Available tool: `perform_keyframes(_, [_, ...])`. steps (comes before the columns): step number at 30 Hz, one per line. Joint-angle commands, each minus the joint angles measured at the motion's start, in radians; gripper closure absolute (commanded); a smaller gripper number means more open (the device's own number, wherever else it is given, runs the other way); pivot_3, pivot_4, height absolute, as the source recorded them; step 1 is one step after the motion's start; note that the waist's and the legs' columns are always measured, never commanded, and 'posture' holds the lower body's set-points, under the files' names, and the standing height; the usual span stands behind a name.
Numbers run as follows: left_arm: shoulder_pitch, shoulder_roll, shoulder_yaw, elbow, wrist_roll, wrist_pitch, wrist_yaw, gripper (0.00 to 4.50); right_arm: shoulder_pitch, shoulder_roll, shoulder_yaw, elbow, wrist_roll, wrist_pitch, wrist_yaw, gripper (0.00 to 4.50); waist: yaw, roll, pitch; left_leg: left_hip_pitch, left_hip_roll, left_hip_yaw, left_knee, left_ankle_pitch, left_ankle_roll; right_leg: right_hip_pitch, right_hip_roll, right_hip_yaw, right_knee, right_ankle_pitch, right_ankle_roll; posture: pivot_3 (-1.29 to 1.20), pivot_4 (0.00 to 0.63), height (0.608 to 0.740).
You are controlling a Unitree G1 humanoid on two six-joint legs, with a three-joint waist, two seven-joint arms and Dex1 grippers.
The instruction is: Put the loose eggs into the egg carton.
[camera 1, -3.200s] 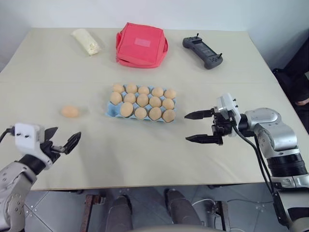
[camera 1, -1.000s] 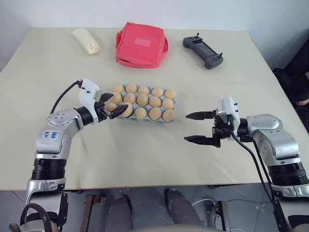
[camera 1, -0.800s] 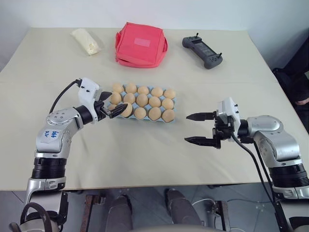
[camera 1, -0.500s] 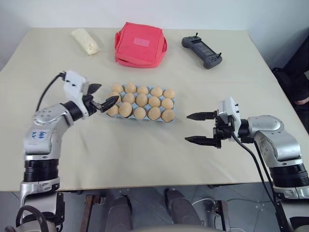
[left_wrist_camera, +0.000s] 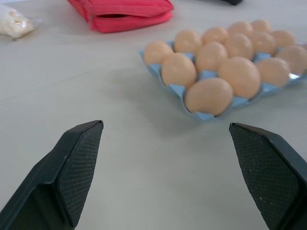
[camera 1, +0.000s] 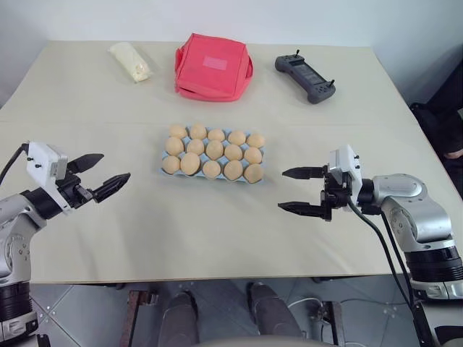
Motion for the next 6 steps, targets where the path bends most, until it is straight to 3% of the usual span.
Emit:
perform_keyframes(1, [0.003, 0.047, 0.029, 0.019, -0.003, -0.045, -0.036, 0.01, 0.012, -0.009, -0.040, -0.028, 0.021, -0.026, 0.002, 0.00, 0.000, 0.000, 0.000, 0.000, 0.000, 0.000, 0.000, 0.000, 0.000, 0.000, 0.000, 0.000, 0.000, 0.000, 0.000, 0.00, 0.150, 0.740])
perform_keyframes(6, [-0.033, 0.053, 0.007, 0.057, -0.003, -0.076, -0.046, 0.01, 0.019, -0.008, -0.045, -0.031, 0.017, -0.035, -0.006, 0.00, -0.001, 0.000, 0.000, 0.000, 0.000, 0.000, -0.002, 0.000, 0.000, -0.001, 0.000, 0.000, -0.001, 0.000, 0.000, 0.00, 0.150, 0.740])
